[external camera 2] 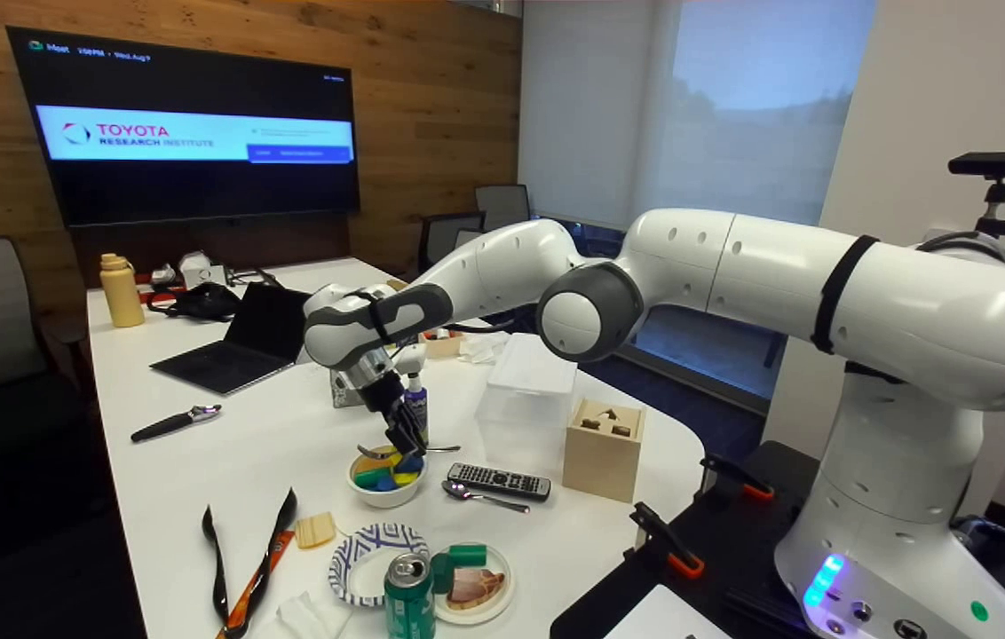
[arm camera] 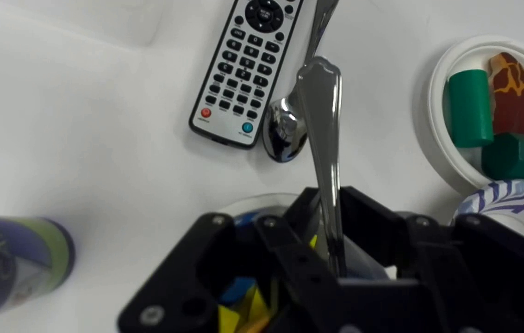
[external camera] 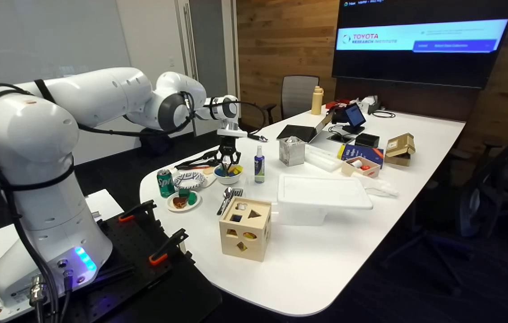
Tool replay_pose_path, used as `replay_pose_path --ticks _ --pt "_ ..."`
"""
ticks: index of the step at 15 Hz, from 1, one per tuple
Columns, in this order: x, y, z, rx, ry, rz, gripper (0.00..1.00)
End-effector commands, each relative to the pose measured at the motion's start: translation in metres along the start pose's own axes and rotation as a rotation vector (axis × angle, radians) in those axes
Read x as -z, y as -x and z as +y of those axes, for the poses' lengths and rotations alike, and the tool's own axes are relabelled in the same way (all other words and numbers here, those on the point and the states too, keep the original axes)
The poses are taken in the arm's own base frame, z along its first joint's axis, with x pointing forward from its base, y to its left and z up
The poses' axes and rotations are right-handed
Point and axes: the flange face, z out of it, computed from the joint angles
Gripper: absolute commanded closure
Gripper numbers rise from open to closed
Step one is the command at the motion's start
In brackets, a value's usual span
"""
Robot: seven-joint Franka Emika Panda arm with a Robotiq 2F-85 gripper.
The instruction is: Use the fork to stir the blocks in the white bowl.
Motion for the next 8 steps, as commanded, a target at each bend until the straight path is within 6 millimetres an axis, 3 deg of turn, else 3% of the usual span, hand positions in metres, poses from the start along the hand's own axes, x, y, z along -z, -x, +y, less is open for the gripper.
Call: replay_pose_path --ticks 1,8 --pt "0.004 -0.001 -0.002 -0.122 0.073 -0.040 0.95" --pt "-0.031 -0.002 -0.015 -0.273 0.160 -0.213 0.95"
